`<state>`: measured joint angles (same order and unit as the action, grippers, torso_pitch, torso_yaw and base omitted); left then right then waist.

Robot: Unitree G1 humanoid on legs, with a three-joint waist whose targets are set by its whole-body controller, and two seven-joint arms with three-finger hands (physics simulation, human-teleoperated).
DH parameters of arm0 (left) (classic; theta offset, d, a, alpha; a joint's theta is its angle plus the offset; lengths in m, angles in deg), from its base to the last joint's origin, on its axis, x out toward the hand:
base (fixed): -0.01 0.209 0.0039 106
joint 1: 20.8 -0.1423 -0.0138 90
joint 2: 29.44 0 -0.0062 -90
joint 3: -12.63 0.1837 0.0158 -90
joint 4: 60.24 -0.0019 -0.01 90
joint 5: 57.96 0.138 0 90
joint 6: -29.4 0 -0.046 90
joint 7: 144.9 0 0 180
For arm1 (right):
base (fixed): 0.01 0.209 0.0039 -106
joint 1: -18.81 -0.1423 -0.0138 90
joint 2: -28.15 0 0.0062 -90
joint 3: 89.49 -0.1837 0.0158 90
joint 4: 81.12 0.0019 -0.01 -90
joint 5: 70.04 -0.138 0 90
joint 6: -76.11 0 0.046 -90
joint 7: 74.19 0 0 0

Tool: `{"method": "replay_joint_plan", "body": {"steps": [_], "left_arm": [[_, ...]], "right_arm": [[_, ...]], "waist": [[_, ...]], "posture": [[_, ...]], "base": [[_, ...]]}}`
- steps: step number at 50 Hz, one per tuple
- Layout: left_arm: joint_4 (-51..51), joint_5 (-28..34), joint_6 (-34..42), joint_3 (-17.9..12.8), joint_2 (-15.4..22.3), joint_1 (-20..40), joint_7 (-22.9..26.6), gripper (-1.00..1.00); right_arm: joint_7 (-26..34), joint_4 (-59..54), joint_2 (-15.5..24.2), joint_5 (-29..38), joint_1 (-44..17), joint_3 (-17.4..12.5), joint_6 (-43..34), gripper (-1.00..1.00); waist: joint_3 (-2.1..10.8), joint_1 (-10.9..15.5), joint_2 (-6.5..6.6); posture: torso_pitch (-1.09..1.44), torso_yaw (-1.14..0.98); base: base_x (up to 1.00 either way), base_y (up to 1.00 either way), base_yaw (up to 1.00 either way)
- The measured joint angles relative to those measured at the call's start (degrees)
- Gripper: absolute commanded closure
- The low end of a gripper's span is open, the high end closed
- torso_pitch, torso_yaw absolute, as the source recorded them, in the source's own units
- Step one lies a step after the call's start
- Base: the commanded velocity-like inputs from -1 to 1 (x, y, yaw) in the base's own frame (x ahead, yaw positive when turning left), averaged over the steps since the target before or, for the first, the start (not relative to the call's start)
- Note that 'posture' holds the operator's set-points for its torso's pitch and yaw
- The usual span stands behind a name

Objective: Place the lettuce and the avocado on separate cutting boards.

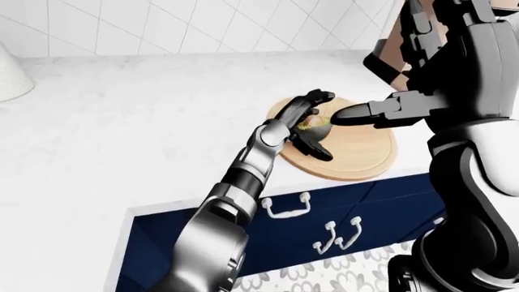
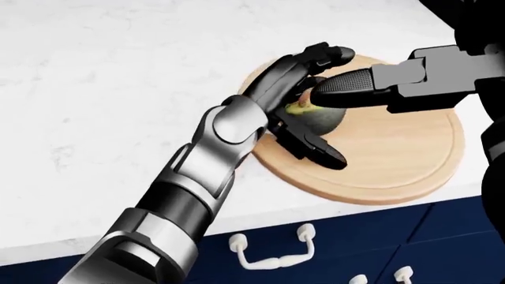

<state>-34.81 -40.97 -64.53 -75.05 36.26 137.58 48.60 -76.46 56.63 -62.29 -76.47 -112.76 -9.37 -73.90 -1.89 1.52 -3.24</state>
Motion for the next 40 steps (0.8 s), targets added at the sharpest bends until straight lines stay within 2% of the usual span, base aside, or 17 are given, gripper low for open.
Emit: {"method": "replay_joint_plan", "body": {"steps": [3,7,21,24,28,34,37,40], "left_arm": [[-0.5,0.0,-0.2,-0.2,0.0,0.3,0.0,-0.8],[-0.5,0.1,-0.2,-0.3,0.1,0.6,0.1,-1.0],[4.0,-0.8,3.5,-0.7,2.6,1.2,1.1,-1.0],[10.5,-1.7,8.0,-1.3,5.2,1.7,2.2,-1.0],[26.7,-1.5,16.2,-1.3,9.0,-0.8,4.2,-1.0],[48.2,0.1,31.2,-0.9,12.2,-3.7,10.9,-1.0],[55.6,0.8,38.2,-1.5,15.1,-2.5,14.9,-1.0],[58.6,0.9,42.7,-4.3,19.4,1.4,16.9,-1.0]], "right_arm": [[-0.1,0.0,0.2,-0.2,-0.3,0.1,-0.1,-1.0],[-0.3,-0.1,0.2,-0.5,-0.2,0.1,-0.1,-1.0],[-0.5,0.3,0.3,-0.6,0.3,0.3,-0.2,-1.0],[-0.4,0.4,0.4,-0.6,0.4,0.1,-0.1,-1.0],[-0.5,0.1,0.5,-0.4,0.5,-0.2,-0.2,-1.0],[-0.5,-0.2,0.7,-0.3,-1.2,0.1,-0.8,-1.0],[-0.4,-0.8,1.0,-0.5,-2.3,0.1,-1.0,-1.0],[-0.4,-1.7,1.3,-0.5,-2.8,-0.1,-0.9,-1.0]], "waist": [[0.04,-0.1,0.01],[0.03,-0.2,0.07],[-0.27,-0.5,0.56],[-0.5,-0.7,0.77],[-0.48,-0.8,1.29],[-0.78,-0.8,1.71],[-1.2,-0.9,1.8],[-1.56,-1.0,1.87]], "posture": [[0.0,0.0],[0.0,0.0],[0.0,0.0],[0.0,0.0],[0.0,0.0],[0.0,0.0],[0.0,0.0],[0.0,0.0]], "base": [[0.0,0.0,0.0],[0.0,0.0,0.0],[0.0,0.0,0.0],[0.0,0.0,0.0],[0.0,0.0,0.0],[0.0,0.0,0.0],[0.0,0.0,0.0],[0.0,0.0,0.0]]}}
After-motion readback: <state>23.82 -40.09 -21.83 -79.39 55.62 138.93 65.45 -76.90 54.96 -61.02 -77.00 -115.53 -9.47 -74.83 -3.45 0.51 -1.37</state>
